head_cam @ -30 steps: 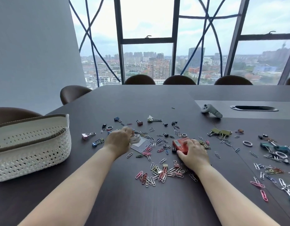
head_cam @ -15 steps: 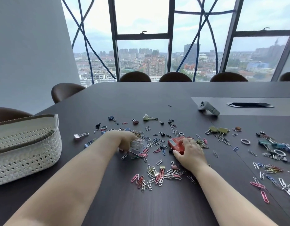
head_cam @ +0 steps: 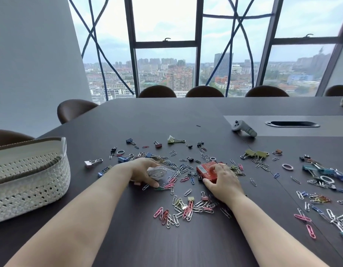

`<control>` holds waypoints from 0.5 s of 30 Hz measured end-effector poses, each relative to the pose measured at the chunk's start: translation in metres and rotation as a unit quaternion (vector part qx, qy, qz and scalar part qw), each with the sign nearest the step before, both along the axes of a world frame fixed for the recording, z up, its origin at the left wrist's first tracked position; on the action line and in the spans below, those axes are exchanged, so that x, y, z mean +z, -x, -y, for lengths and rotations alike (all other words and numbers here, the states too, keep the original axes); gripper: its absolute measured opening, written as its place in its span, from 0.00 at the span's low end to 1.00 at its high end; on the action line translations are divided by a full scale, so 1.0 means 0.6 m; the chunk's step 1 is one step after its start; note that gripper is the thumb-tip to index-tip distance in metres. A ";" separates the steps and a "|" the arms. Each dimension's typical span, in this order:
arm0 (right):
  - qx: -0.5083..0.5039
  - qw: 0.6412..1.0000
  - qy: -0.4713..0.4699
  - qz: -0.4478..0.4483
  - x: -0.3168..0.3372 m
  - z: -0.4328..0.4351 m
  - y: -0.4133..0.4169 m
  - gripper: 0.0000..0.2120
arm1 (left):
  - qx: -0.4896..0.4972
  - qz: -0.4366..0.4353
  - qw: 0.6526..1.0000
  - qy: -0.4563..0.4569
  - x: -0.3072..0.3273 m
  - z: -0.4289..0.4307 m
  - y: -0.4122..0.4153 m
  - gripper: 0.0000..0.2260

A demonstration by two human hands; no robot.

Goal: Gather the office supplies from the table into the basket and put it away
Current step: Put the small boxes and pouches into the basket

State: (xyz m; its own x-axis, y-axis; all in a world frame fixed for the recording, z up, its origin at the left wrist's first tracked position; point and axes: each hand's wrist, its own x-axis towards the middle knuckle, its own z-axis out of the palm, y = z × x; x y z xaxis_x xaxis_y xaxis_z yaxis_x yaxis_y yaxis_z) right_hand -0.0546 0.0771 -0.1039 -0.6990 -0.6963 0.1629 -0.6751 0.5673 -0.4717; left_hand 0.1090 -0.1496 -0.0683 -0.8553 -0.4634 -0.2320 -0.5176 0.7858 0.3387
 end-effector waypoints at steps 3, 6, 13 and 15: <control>0.003 1.000 0.002 0.004 0.001 0.000 -0.001 0.24 | -0.027 0.014 0.998 0.047 0.004 0.000 0.004 0.35; 0.001 1.000 0.007 0.013 0.000 0.000 0.000 0.24 | -0.022 0.029 0.996 0.085 0.000 0.004 0.003 0.40; -0.024 0.998 0.027 0.048 0.001 -0.003 -0.003 0.33 | -0.011 0.054 0.991 0.118 0.003 -0.002 0.005 0.35; -0.022 0.998 0.024 0.047 0.003 -0.004 -0.004 0.33 | 0.000 0.058 0.993 0.102 0.003 -0.001 0.005 0.35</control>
State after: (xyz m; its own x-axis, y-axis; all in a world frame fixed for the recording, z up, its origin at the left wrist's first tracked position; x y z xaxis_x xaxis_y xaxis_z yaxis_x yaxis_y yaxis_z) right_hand -0.0519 0.0795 -0.1022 -0.7421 -0.6579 0.1280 -0.6017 0.5698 -0.5597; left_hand 0.1058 -0.1491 -0.0665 -0.8278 -0.5114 -0.2306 -0.5446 0.8313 0.1112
